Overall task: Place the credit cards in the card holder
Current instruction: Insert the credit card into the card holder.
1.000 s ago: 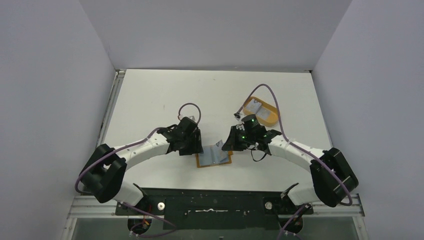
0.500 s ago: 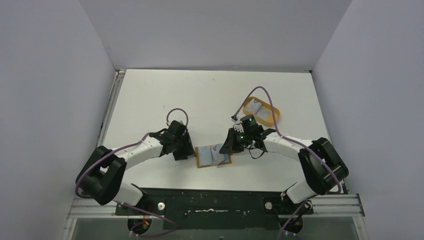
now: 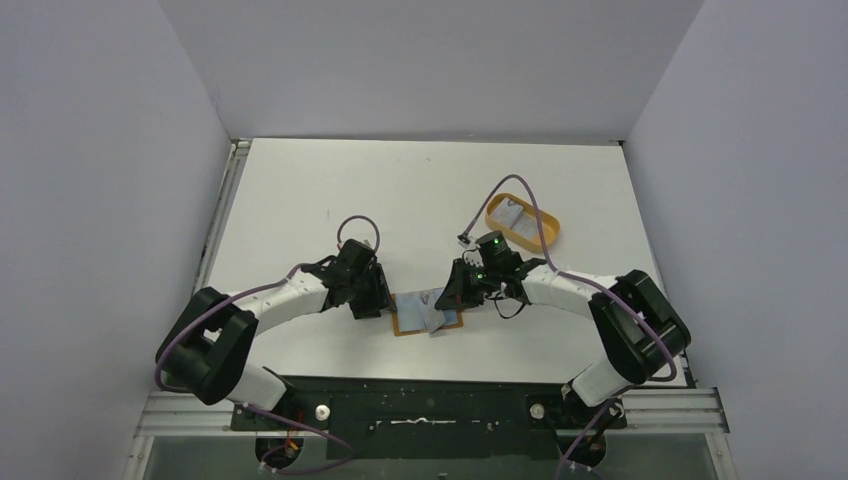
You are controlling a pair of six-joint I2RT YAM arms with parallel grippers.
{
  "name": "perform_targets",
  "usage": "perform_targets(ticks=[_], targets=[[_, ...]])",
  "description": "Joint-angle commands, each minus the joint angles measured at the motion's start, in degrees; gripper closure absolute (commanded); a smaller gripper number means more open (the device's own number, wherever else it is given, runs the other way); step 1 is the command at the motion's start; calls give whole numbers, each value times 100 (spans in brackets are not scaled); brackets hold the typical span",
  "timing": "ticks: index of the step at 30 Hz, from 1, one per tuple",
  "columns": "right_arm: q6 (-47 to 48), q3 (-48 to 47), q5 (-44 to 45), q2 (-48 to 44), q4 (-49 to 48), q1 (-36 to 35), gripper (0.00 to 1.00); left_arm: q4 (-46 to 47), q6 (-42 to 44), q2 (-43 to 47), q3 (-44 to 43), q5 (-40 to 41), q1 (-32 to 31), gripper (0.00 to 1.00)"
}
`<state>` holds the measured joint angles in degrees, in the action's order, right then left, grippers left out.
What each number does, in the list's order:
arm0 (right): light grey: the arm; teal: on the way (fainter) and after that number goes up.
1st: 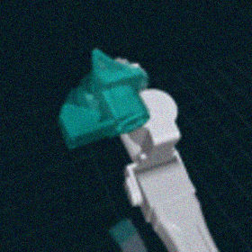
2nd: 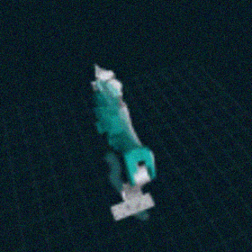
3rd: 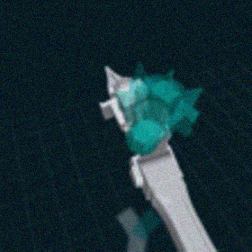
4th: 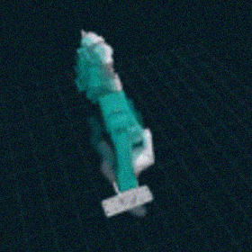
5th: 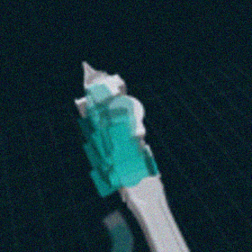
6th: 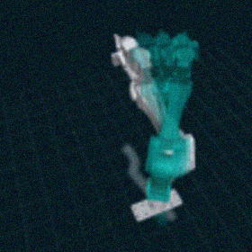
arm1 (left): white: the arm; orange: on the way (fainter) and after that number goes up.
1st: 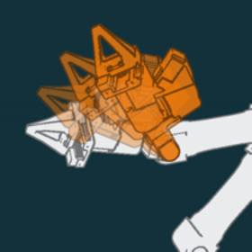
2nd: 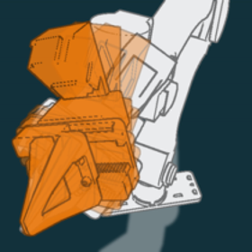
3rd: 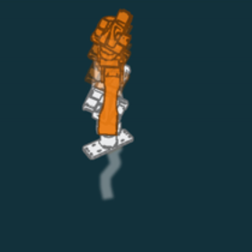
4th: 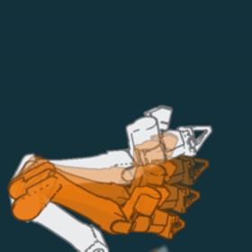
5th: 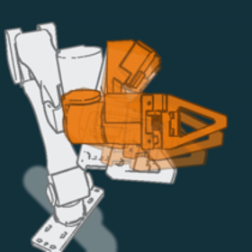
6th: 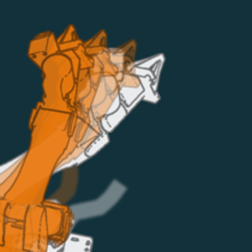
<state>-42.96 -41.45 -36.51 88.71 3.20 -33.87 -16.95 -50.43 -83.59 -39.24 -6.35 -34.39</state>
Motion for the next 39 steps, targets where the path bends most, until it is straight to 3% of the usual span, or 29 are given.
perform_targets(ticks=[1, 39], targets=[[-63, 0, -26, 59, -276, -42, 100, 69, 51, -116, -117, -33, 13, 57], [-485, -100, 67, 735, -1057, -129, 100, 192, 122, -393, -110, -255, 11, 59]])
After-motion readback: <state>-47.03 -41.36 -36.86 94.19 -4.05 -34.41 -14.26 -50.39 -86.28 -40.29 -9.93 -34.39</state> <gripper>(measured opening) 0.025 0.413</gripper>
